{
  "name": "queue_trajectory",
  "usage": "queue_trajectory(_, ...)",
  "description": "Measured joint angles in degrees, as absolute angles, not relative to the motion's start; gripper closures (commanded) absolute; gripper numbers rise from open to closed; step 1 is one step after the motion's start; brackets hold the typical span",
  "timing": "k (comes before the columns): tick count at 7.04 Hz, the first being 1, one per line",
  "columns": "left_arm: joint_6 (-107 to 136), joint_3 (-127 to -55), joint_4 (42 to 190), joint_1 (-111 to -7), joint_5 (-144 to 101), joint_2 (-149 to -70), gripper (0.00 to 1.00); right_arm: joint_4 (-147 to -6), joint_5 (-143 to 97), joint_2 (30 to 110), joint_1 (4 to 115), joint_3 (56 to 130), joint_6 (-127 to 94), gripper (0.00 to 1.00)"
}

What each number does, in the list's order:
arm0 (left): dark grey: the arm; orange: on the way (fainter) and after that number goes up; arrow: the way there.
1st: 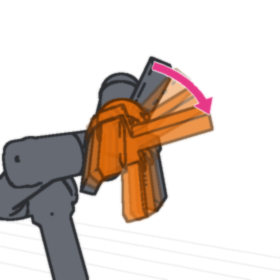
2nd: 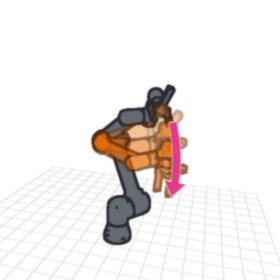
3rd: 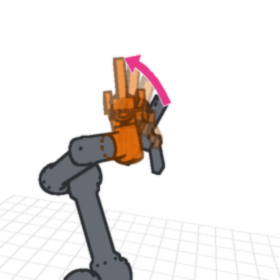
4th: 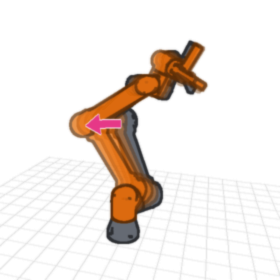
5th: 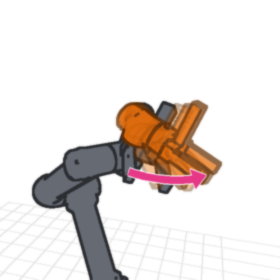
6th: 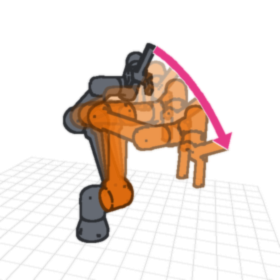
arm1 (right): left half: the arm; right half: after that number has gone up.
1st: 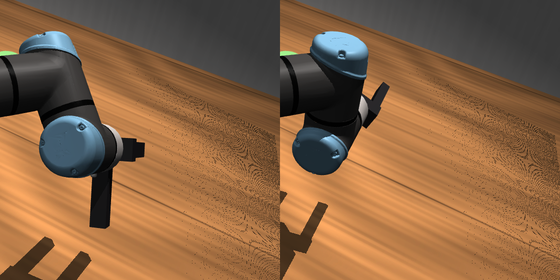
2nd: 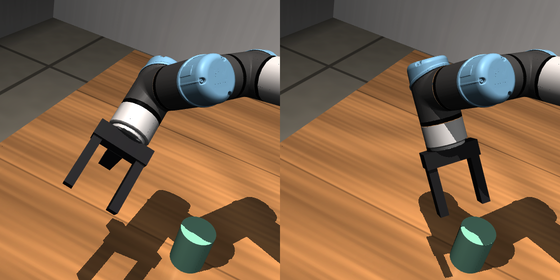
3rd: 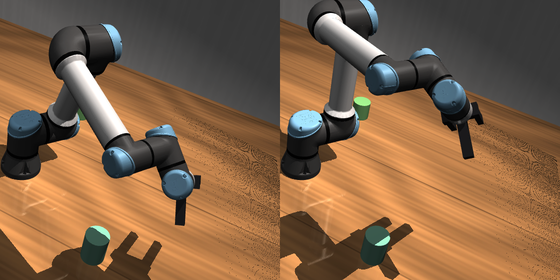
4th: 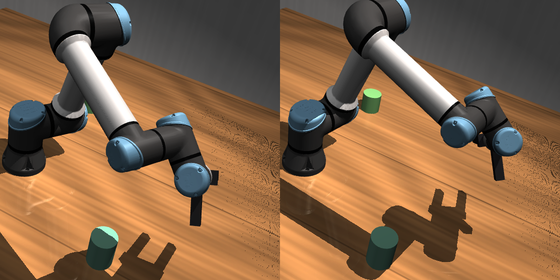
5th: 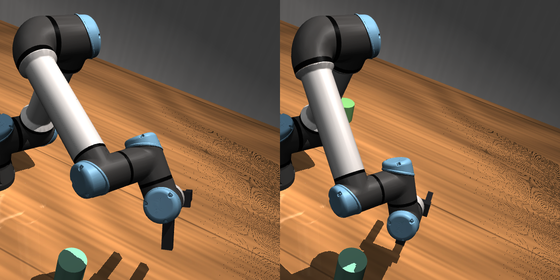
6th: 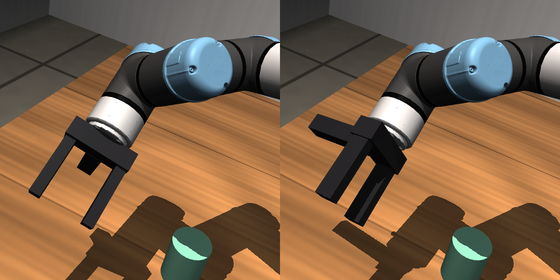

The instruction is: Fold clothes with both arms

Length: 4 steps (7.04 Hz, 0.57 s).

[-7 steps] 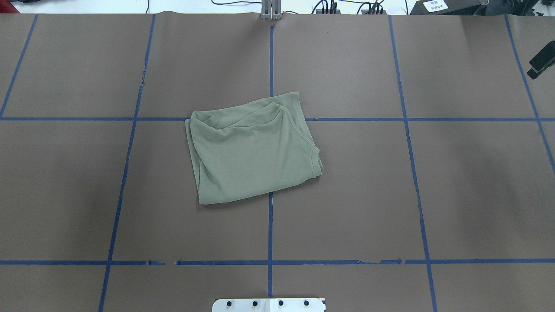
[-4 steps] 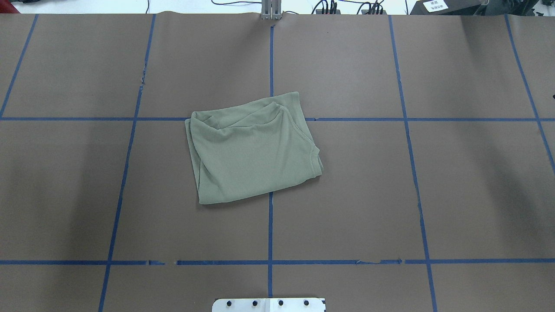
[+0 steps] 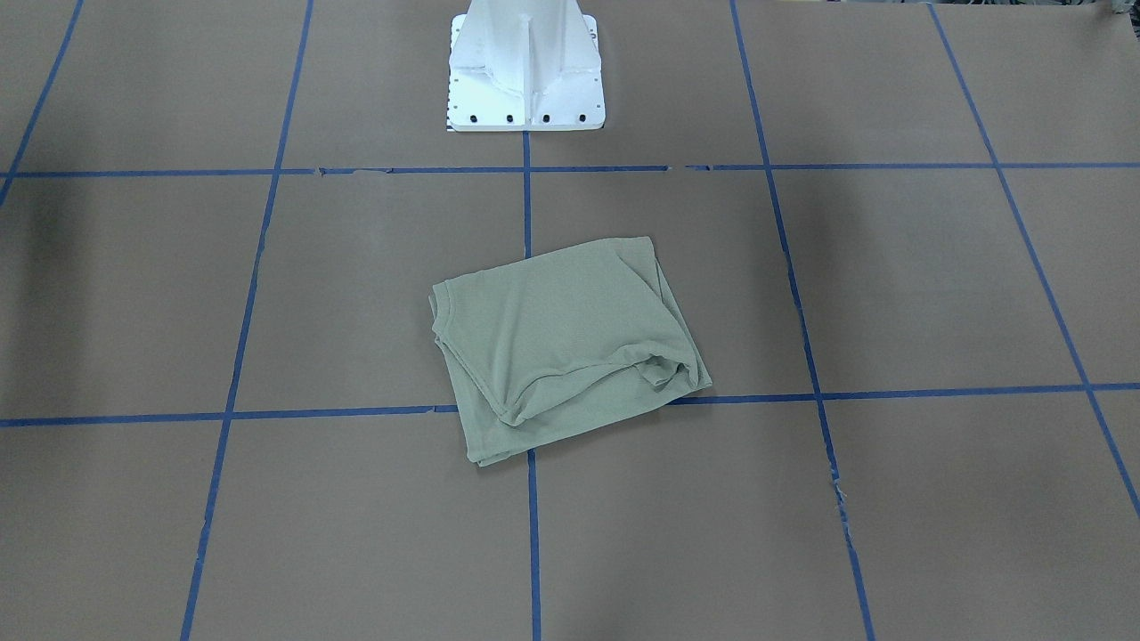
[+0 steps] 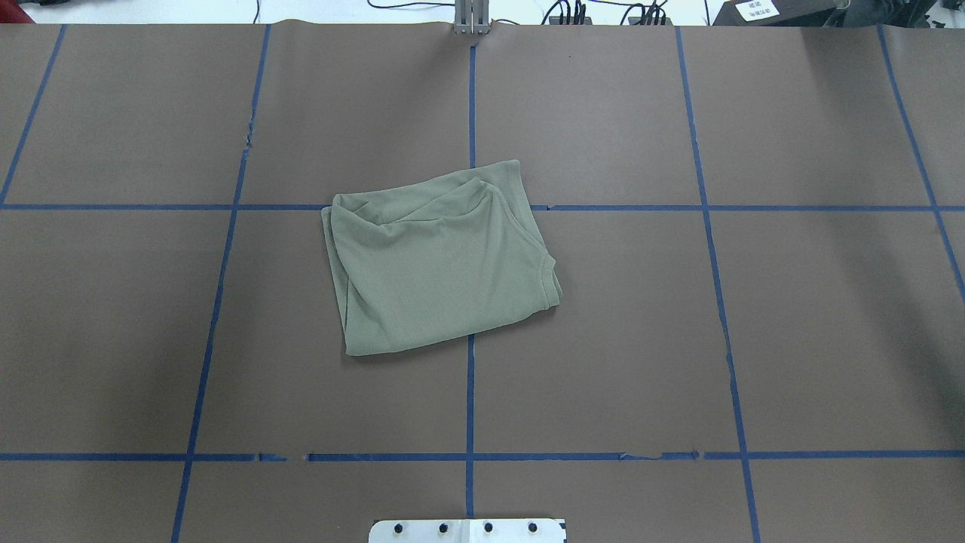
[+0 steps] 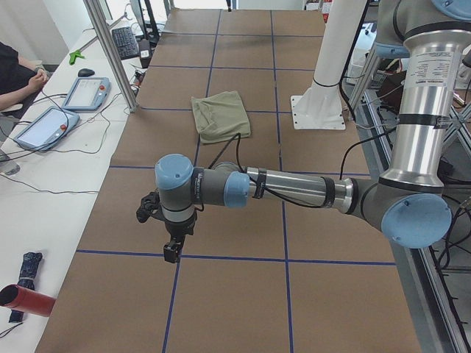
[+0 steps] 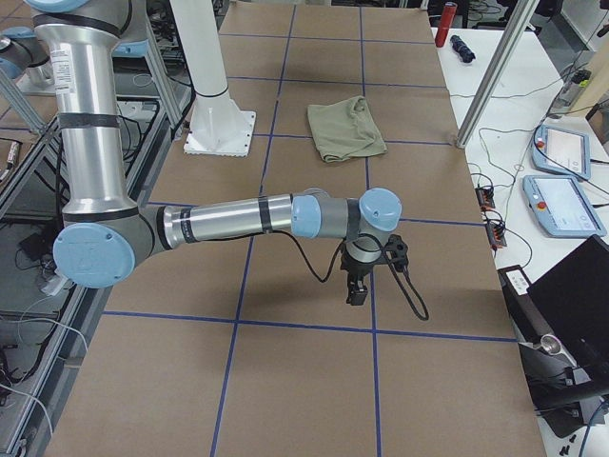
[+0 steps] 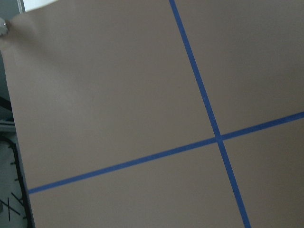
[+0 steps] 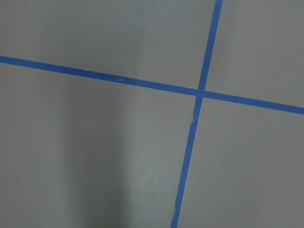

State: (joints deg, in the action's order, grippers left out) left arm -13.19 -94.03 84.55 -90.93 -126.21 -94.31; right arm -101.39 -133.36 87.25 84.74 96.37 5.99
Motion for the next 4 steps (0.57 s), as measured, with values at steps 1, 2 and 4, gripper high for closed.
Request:
queue_trajectory(1, -13.2, -95.3, 82.2, -90.3, -127.2, -93.4, 0.0, -101.4, -135.2, 88.3, 85.9, 96.4, 6.0, 0.0)
queue_trajectory(2, -13.3, -95.5, 81.6, -90.0, -128.5, -92.3, 0.0, -101.3, -136.5, 89.0, 86.8, 96.4, 6.1, 0.0)
queue_trajectory(4, -13.4, -93.1, 84.5, -89.8, -129.4, -90.9, 0.0, -101.3, -137.3, 89.6, 87.4, 96.3, 6.0, 0.0)
